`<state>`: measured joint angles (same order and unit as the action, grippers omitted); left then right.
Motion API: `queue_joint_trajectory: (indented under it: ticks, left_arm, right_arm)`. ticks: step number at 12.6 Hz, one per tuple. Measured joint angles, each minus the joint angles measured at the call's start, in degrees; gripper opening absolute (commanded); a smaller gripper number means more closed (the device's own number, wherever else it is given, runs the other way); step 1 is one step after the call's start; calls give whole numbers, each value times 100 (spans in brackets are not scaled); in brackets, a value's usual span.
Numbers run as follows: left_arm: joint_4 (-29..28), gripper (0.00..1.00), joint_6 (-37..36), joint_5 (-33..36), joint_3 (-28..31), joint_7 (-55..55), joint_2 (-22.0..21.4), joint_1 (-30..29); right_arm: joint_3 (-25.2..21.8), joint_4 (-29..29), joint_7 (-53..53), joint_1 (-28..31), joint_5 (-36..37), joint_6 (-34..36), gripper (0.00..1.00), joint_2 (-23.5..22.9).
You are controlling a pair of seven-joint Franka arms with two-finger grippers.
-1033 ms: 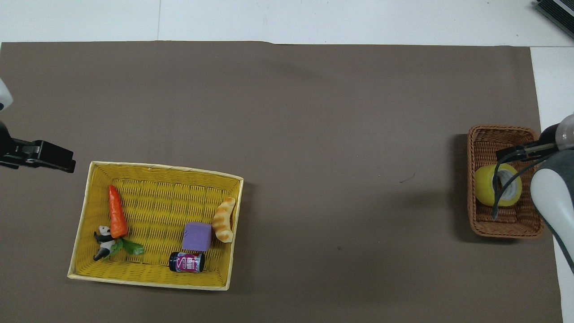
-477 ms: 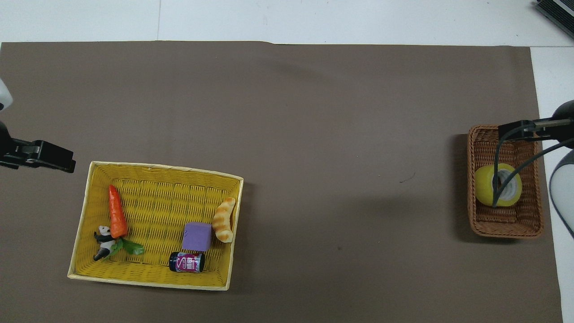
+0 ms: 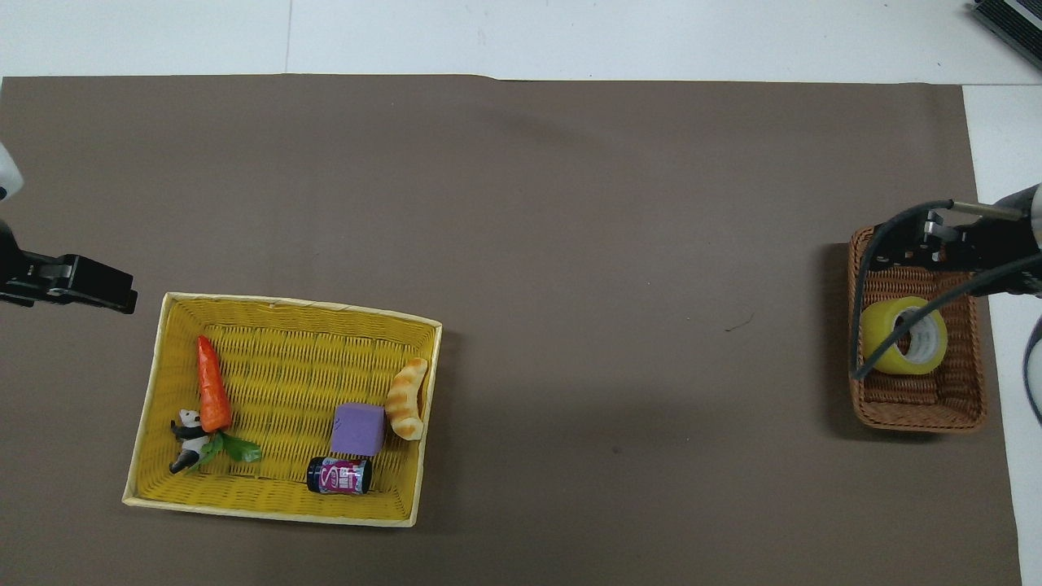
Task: Move tape to another basket
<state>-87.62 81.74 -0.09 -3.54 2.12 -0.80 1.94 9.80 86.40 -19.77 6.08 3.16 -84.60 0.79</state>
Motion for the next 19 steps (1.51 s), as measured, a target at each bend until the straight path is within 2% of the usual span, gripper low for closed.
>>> queue_joint_trajectory:
  ticks: [2,5,9,12,19]
  left_arm:
    - [0,100,0,0,0,0,0,0]
    - [0,100,0,0,0,0,0,0]
    - [0,100,0,0,0,0,0,0]
    - [0,100,0,0,0,0,0,0]
    - [0,100,0,0,0,0,0,0]
  right_arm:
    - [-37,-275,30,13,-1,266,100,54]
    - [-53,-284,548,29,-4,445,100,214]
    - [-70,-275,652,52,-119,839,100,214]
    - [-88,-257,634,110,-120,635,100,142]
    - [-76,2,539,48,-120,402,100,322]
